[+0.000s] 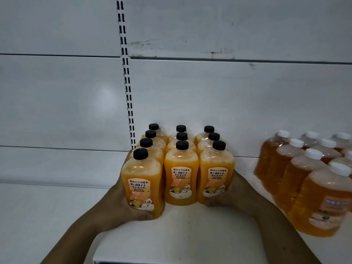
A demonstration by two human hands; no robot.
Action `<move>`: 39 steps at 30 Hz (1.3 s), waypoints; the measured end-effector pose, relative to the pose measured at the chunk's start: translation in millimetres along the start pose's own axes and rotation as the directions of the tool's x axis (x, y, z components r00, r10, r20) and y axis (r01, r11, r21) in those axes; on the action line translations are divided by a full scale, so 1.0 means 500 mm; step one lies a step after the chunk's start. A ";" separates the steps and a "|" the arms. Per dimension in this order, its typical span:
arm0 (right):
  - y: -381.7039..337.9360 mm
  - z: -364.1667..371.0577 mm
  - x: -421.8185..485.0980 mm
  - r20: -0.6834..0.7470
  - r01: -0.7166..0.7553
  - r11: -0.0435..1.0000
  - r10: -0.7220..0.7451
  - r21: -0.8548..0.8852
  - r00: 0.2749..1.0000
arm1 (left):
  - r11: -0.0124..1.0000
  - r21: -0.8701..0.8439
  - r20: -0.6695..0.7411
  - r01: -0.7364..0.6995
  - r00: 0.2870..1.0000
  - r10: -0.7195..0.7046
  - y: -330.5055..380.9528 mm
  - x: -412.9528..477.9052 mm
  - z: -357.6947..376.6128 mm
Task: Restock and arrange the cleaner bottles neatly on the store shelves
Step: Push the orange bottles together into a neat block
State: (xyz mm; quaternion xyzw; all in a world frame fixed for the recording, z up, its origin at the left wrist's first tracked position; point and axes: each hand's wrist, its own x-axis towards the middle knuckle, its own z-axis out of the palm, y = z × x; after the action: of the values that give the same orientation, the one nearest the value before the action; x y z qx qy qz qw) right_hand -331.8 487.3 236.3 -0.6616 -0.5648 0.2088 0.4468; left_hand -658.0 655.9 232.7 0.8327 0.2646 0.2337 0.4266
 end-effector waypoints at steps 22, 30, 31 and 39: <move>-0.065 -0.003 -0.045 -0.072 0.040 0.999 -0.041 -0.017 0.997 | 0.991 0.101 -0.292 0.082 0.955 -0.049 0.079 -0.058 0.033; -0.123 0.010 -0.148 -0.237 0.038 0.990 -0.069 -0.134 0.969 | 0.926 0.349 -0.406 0.143 0.914 0.011 0.118 -0.145 0.056; -0.129 0.012 -0.160 -0.242 0.031 0.988 -0.068 -0.151 0.968 | 0.910 0.390 -0.428 0.142 0.903 0.043 0.126 -0.158 0.060; -0.101 0.060 -0.265 -0.229 -0.077 0.960 0.014 -0.269 0.973 | 0.853 0.467 -0.527 0.234 0.848 0.056 0.137 -0.268 0.084</move>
State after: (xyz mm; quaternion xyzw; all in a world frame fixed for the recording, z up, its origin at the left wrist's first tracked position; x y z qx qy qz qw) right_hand -419.9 372.3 232.7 -0.7496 -0.5188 0.0623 0.4063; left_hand -716.3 511.4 245.5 0.8066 0.4628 0.3506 0.1110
